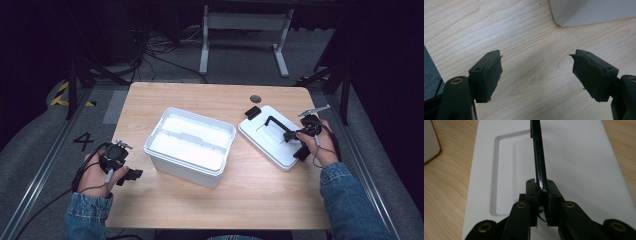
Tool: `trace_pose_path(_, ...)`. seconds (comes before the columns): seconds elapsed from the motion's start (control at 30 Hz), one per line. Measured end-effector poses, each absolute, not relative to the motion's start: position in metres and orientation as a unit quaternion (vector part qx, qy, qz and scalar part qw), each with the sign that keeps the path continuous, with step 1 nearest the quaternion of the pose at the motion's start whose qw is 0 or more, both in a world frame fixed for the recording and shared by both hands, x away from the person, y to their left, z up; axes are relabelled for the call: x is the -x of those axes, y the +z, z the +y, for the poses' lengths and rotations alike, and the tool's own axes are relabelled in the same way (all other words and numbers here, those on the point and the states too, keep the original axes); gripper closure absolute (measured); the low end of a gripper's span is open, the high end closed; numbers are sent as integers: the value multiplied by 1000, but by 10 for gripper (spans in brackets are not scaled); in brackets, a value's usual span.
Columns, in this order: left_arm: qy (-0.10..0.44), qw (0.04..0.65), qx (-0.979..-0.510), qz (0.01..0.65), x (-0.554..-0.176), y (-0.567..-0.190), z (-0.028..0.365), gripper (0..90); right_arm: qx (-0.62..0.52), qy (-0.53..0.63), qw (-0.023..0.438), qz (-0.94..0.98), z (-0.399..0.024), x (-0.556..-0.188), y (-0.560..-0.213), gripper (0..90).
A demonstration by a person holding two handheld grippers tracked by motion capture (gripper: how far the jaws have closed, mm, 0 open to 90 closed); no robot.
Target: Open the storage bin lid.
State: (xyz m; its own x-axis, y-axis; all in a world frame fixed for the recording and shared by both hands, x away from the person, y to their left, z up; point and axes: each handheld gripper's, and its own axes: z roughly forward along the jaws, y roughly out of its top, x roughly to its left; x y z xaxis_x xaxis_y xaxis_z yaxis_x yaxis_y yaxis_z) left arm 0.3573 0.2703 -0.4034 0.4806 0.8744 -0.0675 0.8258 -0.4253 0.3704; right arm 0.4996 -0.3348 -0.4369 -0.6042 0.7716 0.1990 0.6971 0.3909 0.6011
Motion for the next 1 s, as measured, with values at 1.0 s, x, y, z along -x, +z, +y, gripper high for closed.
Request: trace_pose_path(1.0,65,175,-842,507,-348,-405,270,233,-388,397,99,826,-313,-441,-363,492)
